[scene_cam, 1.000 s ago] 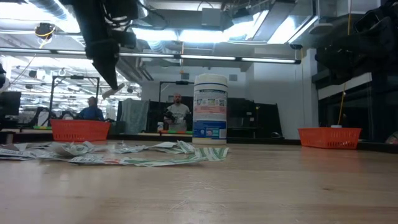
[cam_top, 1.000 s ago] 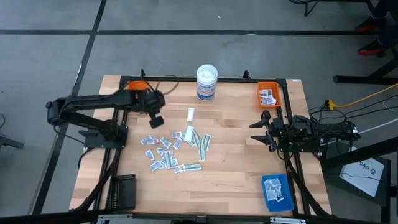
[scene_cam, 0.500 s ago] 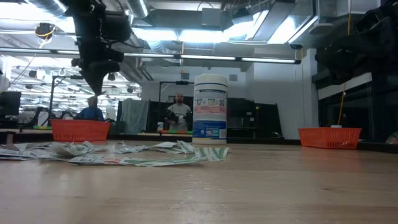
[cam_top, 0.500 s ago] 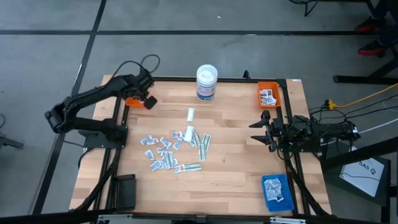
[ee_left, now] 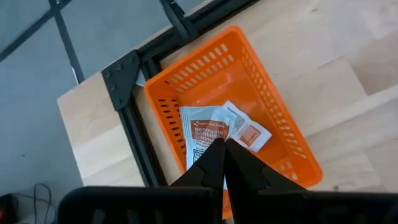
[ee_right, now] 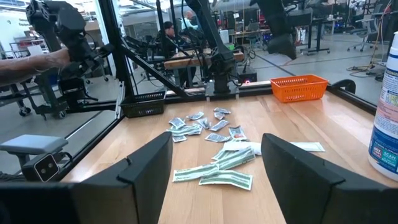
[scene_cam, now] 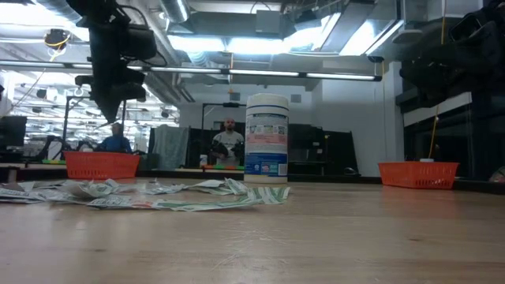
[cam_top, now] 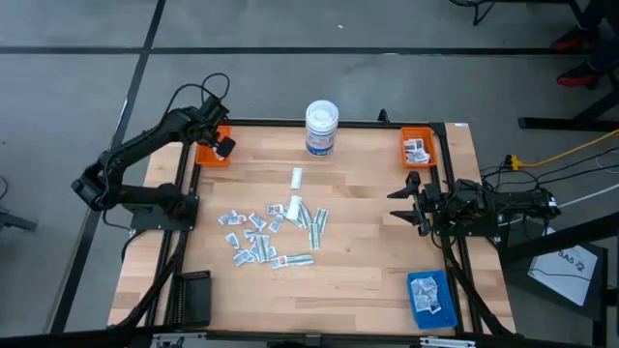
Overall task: Pick & Place First Aid Supplies
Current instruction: Put the orange ointment pack into the left orange bin, then put the green bandage pack into the black bin
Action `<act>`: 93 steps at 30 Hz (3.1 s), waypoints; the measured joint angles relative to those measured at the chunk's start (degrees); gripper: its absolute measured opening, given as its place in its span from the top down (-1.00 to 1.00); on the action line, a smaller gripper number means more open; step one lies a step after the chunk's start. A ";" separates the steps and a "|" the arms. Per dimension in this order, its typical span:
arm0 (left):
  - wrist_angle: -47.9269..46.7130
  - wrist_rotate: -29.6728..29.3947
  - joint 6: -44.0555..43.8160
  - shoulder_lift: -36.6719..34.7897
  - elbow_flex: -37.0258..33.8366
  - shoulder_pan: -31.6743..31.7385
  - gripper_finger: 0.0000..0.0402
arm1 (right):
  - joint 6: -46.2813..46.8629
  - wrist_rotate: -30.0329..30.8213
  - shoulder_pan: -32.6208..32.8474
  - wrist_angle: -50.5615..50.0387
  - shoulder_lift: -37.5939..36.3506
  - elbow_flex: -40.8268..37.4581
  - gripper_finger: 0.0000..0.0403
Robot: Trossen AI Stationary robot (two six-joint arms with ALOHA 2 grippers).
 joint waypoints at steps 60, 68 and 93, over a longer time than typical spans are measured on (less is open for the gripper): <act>30.46 16.66 9.42 4.20 0.07 -37.84 0.41 | 0.02 -0.02 -0.02 0.00 -0.02 0.00 -0.22; 35.12 8.90 16.73 15.44 0.07 -44.69 0.43 | 0.02 -0.02 0.00 -0.01 0.00 0.00 -0.22; 44.71 2.45 23.54 35.45 1.33 -43.81 0.41 | 0.01 0.00 -0.01 -0.02 -0.01 0.00 -0.22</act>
